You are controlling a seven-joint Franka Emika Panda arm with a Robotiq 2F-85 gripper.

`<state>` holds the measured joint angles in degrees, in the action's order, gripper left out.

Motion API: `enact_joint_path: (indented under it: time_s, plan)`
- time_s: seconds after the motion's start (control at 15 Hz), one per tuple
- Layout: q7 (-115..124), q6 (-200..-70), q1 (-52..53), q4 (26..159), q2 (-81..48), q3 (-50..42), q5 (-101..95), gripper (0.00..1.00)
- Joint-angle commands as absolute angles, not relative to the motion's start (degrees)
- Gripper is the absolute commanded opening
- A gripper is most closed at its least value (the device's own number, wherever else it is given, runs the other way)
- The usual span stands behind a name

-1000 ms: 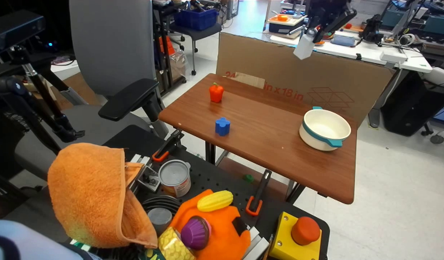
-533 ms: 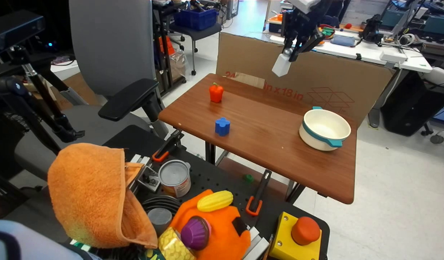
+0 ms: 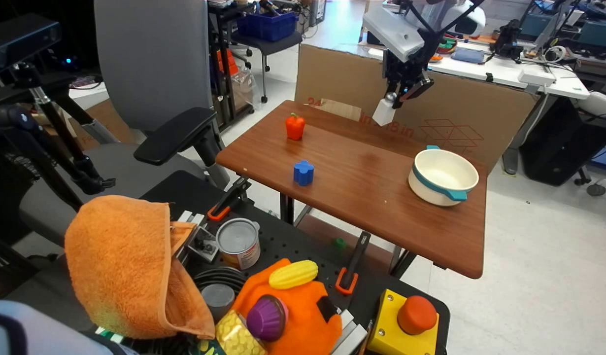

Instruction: Take the cellar in the bowl and put it on the table

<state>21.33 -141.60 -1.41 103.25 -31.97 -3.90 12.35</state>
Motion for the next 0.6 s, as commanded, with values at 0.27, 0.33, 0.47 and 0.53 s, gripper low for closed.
enact_joint_path:
  time_s: [0.27,0.33,0.47,0.53]
  plan:
    - [29.95,-142.87,1.91,92.39,-42.01,-8.25,8.49,0.09]
    - [31.19,-142.16,2.21,90.97,-43.28,-8.86,8.16,0.09]
    - [32.97,-141.38,2.66,88.96,-45.19,-9.84,7.4,0.09]
    - [33.84,-140.62,2.87,88.03,-46.09,-10.3,7.03,0.09]
